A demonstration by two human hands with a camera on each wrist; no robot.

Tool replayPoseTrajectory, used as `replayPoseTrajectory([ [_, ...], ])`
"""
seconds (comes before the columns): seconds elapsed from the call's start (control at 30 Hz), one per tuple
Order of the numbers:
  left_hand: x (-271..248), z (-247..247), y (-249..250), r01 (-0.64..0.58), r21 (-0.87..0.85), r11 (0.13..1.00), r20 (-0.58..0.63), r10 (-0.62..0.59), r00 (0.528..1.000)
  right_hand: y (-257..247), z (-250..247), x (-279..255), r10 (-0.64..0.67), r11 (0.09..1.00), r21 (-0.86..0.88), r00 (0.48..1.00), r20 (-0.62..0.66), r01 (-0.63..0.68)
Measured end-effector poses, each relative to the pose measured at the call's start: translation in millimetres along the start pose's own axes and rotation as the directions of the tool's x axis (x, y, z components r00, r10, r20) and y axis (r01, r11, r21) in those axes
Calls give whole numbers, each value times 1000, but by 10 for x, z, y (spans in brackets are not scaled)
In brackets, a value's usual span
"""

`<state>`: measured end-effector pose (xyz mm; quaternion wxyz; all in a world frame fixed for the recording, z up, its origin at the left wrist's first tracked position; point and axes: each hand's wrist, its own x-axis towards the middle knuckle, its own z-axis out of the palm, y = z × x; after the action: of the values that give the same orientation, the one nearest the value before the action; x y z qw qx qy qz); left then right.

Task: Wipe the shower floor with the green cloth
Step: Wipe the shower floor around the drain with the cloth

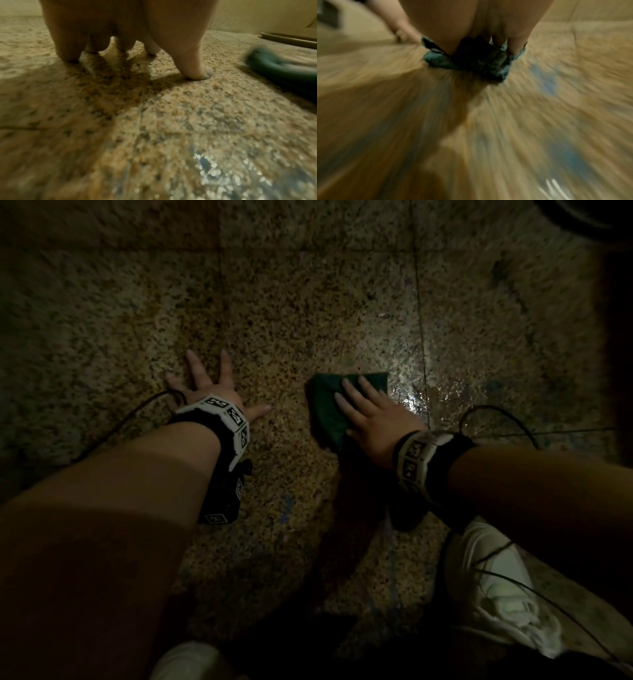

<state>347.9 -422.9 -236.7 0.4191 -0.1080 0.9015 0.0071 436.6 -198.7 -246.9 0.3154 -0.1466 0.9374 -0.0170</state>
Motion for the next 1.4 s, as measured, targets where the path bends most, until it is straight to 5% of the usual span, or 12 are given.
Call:
replayPoseTrajectory([
  [0.3, -9, 12, 10, -10, 0, 1000, -10, 10, 1000, 188, 130, -211, -74, 997, -36, 996, -51, 72],
  [0.5, -1, 23, 4, 1, 18, 1000, -25, 0, 1000, 234, -81, 173, 116, 992, 48, 993, -38, -114],
  [0.73, 14, 43, -17, -10, -3, 1000, -37, 10, 999, 250, -107, 114, 86, 996, 26, 996, -25, -86],
  [1.2, 0, 48, -13, -13, 16, 1000, -49, 14, 999, 448, 0, -336, 74, 995, -71, 989, 130, -65],
  [1.4, -4, 34, -7, -9, 35, 999, -40, 10, 999, 456, -273, 57, 218, 968, 107, 973, 74, -225],
])
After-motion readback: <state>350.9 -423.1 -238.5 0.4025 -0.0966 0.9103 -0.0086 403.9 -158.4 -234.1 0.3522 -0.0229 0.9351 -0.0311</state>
